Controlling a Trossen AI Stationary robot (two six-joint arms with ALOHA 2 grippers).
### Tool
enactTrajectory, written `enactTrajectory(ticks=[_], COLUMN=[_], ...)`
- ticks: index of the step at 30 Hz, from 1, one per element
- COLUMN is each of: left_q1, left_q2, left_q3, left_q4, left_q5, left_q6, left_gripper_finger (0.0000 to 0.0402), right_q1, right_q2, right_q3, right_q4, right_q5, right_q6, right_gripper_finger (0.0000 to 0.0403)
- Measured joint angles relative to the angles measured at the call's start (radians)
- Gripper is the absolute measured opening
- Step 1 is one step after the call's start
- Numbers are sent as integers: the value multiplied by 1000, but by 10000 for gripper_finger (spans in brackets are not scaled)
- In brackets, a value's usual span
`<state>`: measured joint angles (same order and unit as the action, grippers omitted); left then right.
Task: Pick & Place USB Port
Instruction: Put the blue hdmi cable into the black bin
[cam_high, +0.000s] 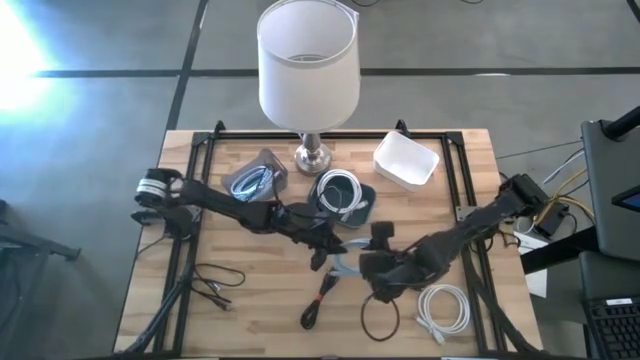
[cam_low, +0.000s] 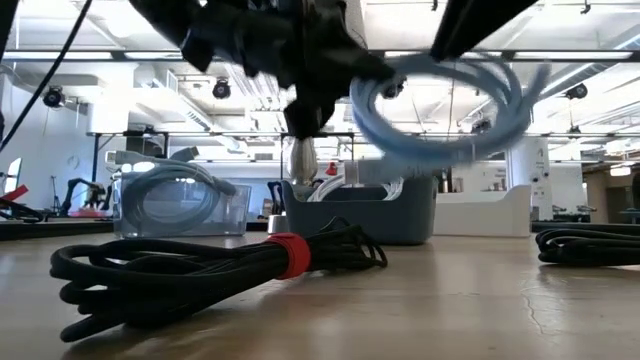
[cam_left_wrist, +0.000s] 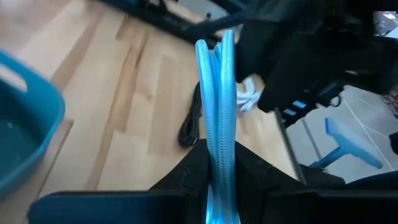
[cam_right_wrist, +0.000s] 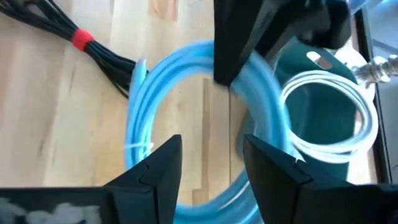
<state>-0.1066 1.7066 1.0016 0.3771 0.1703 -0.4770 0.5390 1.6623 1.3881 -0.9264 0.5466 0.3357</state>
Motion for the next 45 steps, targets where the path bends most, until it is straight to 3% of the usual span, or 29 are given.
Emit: enactTrajectory(ticks=[7, 13, 25, 31, 38, 45], left_q1=[2, 2, 12, 67, 128, 167], left_q2=[-161, -356, -718, -758, -736, -725], left_q3=[-1, -2, -8, -54, -199, -281], left_q4=[-210, -564, -1073, -1295, -1248, -1199], left_q5=[-94, -391, -1057, -1069, -1037, -867], left_q6=[94, 128, 108, -12, -21, -21], left_gripper_finger=[52, 52, 53, 53, 53, 53], right_q1=[36, 51, 50, 50, 50, 50], right_q2=[-108, -178, -223, -223, -222, -222], right_q3=[-83, -174, -359, -388, -389, -389], right_q4=[0, 38, 242, 308, 316, 317], right_q5=[9, 89, 85, 82, 81, 81], right_q6=[77, 143, 155, 152, 151, 151], right_gripper_finger=[177, 180, 178, 178, 178, 178])
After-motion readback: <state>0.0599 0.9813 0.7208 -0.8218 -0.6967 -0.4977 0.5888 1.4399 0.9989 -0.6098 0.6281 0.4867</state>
